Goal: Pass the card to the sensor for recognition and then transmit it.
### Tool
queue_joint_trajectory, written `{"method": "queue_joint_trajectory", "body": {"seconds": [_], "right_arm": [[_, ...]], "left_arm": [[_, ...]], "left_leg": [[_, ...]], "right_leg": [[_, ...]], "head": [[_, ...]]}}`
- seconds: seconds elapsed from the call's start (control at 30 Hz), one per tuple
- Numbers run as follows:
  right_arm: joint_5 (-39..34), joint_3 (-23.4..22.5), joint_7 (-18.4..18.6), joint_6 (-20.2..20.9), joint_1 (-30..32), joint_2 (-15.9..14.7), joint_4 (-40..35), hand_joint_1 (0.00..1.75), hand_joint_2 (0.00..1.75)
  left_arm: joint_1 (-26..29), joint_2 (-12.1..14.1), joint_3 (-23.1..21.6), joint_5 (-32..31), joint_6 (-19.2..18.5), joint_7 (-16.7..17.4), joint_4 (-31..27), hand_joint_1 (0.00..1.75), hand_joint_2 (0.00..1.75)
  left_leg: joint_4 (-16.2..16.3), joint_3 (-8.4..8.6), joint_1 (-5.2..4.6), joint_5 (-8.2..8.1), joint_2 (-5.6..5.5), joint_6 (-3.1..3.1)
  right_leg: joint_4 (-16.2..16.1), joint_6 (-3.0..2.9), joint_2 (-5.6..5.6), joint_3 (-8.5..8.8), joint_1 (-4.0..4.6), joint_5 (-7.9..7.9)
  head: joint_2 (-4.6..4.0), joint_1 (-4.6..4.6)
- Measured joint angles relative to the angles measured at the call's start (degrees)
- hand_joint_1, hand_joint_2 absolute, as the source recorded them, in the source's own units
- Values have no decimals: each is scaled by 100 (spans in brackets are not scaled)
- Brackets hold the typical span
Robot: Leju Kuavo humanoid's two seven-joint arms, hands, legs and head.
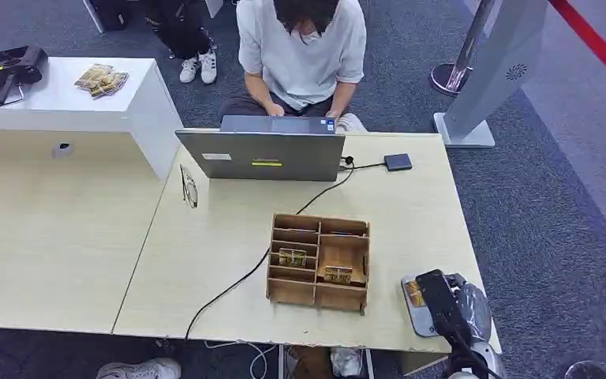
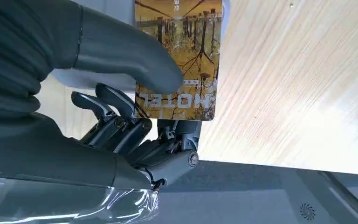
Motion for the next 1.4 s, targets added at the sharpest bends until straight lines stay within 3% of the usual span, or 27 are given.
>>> {"method": "queue_joint_trajectory", "body": {"seconds": [0.67,1.4], "right_arm": [[492,85,210,-107,-183,160,369,175,175],[520,85,114,-170,-298,184,642,175,175]], "left_arm": [[-5,-4,0,20,9,4,0,0,0],[-4,0,0,72,42,-44,0,0,0]], "left_leg": [[0,1,0,0,1,0],[0,5,0,0,0,0]], "right_leg": [[0,0,0,0,0,0],[-1,0,0,6,0,0]], "head": [[0,0],[0,0]]}}
